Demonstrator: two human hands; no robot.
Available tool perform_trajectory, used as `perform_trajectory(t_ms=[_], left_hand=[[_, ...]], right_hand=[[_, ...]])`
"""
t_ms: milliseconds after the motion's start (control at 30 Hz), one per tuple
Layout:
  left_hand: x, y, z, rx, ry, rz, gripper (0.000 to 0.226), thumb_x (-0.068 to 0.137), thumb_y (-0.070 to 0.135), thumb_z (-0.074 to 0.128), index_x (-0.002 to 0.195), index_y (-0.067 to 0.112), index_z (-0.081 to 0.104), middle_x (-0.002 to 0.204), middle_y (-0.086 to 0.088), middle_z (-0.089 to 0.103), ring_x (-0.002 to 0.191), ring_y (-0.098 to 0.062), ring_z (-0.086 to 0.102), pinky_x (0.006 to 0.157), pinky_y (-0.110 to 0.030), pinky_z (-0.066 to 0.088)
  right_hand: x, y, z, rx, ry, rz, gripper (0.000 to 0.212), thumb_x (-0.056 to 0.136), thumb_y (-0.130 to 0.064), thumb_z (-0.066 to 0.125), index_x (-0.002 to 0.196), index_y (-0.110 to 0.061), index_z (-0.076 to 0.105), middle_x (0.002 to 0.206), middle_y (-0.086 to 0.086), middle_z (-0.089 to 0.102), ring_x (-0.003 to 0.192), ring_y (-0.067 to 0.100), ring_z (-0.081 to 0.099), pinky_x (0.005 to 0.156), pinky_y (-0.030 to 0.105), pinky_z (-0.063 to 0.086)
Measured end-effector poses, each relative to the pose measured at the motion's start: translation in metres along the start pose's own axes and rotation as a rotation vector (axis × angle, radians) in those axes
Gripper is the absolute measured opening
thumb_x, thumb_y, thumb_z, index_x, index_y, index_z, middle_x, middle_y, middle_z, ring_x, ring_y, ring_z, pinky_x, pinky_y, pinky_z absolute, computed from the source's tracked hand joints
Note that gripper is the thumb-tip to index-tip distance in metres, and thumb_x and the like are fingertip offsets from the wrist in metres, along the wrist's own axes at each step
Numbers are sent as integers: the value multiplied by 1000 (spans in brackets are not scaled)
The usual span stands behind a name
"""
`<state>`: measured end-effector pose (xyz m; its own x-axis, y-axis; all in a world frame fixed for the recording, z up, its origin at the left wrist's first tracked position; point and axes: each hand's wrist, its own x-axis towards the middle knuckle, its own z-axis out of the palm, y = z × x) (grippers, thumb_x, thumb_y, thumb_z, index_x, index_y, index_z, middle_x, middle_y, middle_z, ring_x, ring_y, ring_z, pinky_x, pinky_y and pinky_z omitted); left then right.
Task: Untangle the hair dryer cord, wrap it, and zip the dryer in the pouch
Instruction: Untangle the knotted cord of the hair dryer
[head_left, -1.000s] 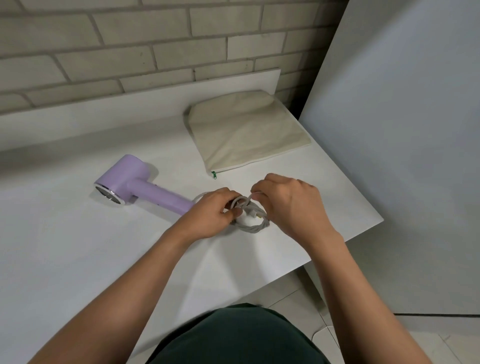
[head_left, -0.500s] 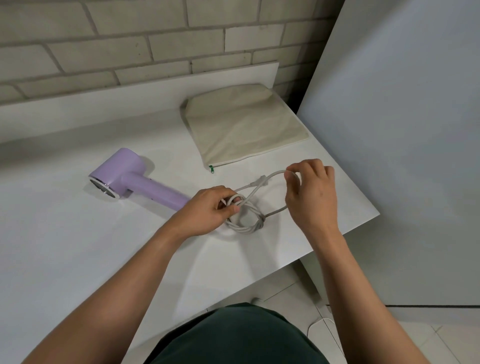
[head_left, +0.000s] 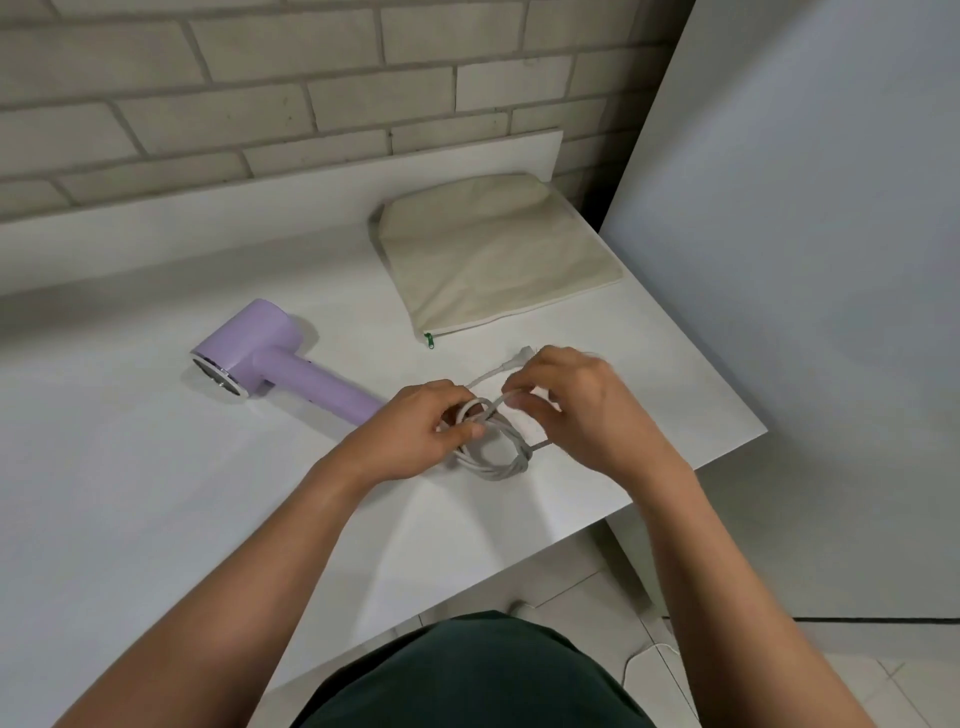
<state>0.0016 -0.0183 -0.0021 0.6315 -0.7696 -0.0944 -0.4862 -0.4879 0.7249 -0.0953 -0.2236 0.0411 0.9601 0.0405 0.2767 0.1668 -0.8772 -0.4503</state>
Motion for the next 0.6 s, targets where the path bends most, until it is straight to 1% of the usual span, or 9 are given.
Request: perform_trajectory(t_ms=[33, 67, 133, 233, 367, 433, 500, 567, 600], left_hand=[[-2, -2, 1, 32, -21, 8, 13, 98, 32, 66, 105, 22, 68, 94, 10, 60, 86, -1, 56, 75, -16, 41], [-4, -3, 3, 40, -30, 2, 10, 98, 29, 66, 104, 22, 67, 95, 9, 60, 88, 0, 57, 77, -16, 42], [-8, -8, 9, -18, -26, -24, 2, 97, 20, 66, 99, 21, 66, 96, 5, 66, 89, -6, 62, 81, -28, 50], [-12, -9, 16, -177, -4, -36, 8, 100, 21, 64, 96, 27, 65, 90, 7, 68, 87, -15, 64, 82, -39, 52], [-10, -7, 15, -241, -87, -55, 9, 102, 18, 59, 102, 25, 64, 93, 3, 68, 90, -21, 63, 89, -51, 52], [-12, -4, 13, -301, -158, -108, 25, 96, 13, 57, 111, 32, 65, 101, -3, 69, 98, -28, 64, 95, -53, 50], [-14, -1, 11, -351, -210, -175, 38, 88, 17, 56, 117, 40, 64, 107, -11, 66, 105, -34, 61, 99, -54, 49], [-15, -1, 10, -394, -237, -215, 38, 87, 22, 56, 119, 42, 64, 110, -5, 68, 110, -28, 62, 102, -50, 47], [-15, -1, 11, -410, -230, -219, 31, 92, 26, 58, 118, 41, 65, 110, 1, 70, 109, -21, 64, 103, -47, 47]], right_hand=[[0, -2, -10, 113, 79, 45, 5, 95, -18, 74, 98, -17, 78, 91, -5, 68, 70, 6, 53, 71, 16, 45], [1, -5, -19, 217, 165, 103, 5, 96, -20, 73, 98, -18, 77, 91, -9, 69, 67, 8, 53, 70, 13, 41], [3, -8, -34, 361, 281, 220, 9, 99, -24, 70, 99, -17, 76, 82, -20, 67, 64, 9, 52, 67, 12, 39], [6, -3, -38, 436, 313, 311, 12, 100, -27, 68, 100, -16, 74, 67, -29, 59, 59, 4, 48, 62, 12, 39], [8, 6, -27, 451, 372, 415, 10, 99, -31, 69, 100, -22, 74, 72, -23, 64, 58, 10, 46, 58, 18, 41], [7, 9, -22, 441, 404, 462, 12, 100, -32, 68, 102, -22, 75, 85, -15, 71, 60, 18, 49, 58, 17, 41], [6, 13, -19, 423, 425, 502, 14, 100, -33, 67, 103, -21, 75, 93, -8, 73, 59, 18, 48, 57, 16, 40], [6, 18, -18, 419, 433, 532, 14, 101, -34, 66, 104, -23, 74, 94, -7, 73, 56, 14, 47, 55, 16, 40], [6, 20, -17, 423, 430, 543, 14, 101, -34, 65, 104, -24, 74, 94, -8, 73, 56, 18, 49, 55, 19, 43]])
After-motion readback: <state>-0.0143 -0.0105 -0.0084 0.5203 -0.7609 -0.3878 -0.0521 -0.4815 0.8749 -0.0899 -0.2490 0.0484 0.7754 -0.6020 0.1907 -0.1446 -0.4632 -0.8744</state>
